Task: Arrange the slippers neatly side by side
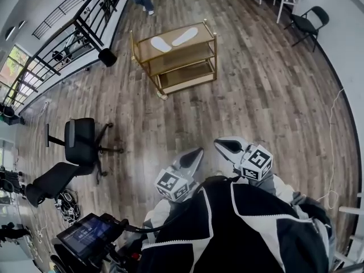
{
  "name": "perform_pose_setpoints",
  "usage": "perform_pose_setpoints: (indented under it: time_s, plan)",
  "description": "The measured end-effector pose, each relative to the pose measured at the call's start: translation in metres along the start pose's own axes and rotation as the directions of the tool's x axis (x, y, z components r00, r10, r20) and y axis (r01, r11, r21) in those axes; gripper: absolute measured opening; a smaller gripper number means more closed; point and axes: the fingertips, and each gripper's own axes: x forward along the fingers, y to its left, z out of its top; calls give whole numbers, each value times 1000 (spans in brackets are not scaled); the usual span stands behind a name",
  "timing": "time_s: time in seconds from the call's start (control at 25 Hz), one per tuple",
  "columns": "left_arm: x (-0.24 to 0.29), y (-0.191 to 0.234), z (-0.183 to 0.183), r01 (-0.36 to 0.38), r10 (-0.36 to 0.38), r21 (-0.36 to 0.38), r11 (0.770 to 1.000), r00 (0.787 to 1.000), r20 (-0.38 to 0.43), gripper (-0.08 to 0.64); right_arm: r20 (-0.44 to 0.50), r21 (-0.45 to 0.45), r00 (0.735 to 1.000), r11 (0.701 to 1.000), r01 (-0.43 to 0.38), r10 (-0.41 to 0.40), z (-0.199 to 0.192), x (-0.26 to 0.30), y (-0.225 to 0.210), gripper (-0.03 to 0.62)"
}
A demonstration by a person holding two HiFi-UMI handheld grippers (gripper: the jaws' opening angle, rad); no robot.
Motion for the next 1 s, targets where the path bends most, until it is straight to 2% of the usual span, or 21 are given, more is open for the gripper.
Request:
perform_pose_setpoints:
  time_s: [0.2, 0.32, 0.4, 0.56, 0.64, 0.84, 1.0]
  plan:
    - [33, 6, 4, -4, 4, 9, 1000, 1000, -10, 15, 0, 2, 1000, 1000, -8, 8, 4, -3, -37, 5]
    - [39, 16, 2, -22, 22, 14, 1000, 998, -58, 15, 23, 24, 1000, 1000, -16, 15, 10, 4, -45, 5]
    - [46, 28, 2, -38, 40, 19, 999, 996, -82, 15, 21, 38, 999, 999, -25, 24, 7, 13, -54, 5]
    - [62, 71, 12, -36, 36, 8, 999, 997, -75, 15, -5, 54, 1000, 998, -26, 26, 7, 46, -85, 5]
    - [69, 85, 14, -28, 29, 9, 1000, 996, -85, 15, -1, 60, 1000, 998, -15, 15, 10, 53, -97, 5]
    - [83, 87, 18, 24, -21, 22, 999, 994, -106, 15, 15, 66, 999, 997, 27, -28, 9, 50, -108, 5]
    - [99, 138, 40, 58, -54, 26, 998, 993, -107, 15, 21, 76, 996, 994, 80, -82, 24, 85, -138, 5]
